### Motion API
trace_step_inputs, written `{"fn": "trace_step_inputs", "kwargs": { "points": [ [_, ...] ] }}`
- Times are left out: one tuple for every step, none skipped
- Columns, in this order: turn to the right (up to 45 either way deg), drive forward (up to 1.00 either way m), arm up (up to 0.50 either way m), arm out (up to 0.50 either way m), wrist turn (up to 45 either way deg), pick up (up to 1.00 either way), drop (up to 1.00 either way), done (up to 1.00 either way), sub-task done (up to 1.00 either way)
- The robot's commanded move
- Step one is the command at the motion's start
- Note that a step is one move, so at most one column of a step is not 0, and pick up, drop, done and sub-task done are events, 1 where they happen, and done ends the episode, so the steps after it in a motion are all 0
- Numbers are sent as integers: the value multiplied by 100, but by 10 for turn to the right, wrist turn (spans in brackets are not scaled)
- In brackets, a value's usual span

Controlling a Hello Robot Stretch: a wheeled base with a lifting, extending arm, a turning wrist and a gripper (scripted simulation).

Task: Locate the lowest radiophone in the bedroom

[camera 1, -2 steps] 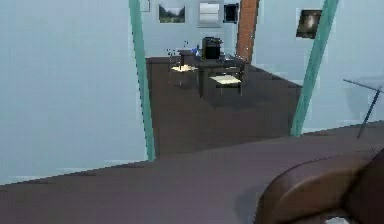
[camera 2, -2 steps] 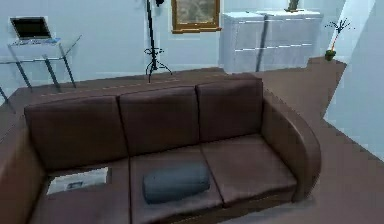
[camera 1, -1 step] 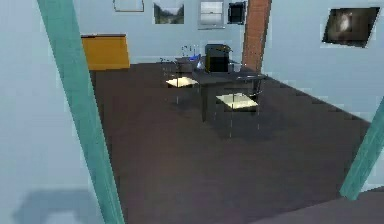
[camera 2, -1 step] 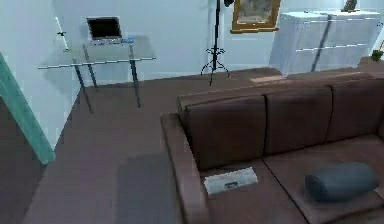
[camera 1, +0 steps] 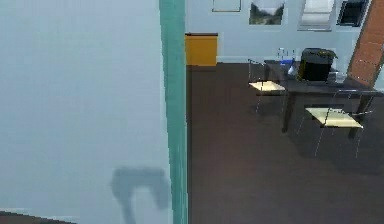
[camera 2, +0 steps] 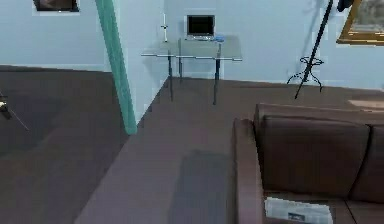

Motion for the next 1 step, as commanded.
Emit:
{"fn": "trace_step_inputs", "kwargs": {
  "points": [
    [0, 5, 0, 0, 0, 0, 0, 0, 0]
  ]
}}
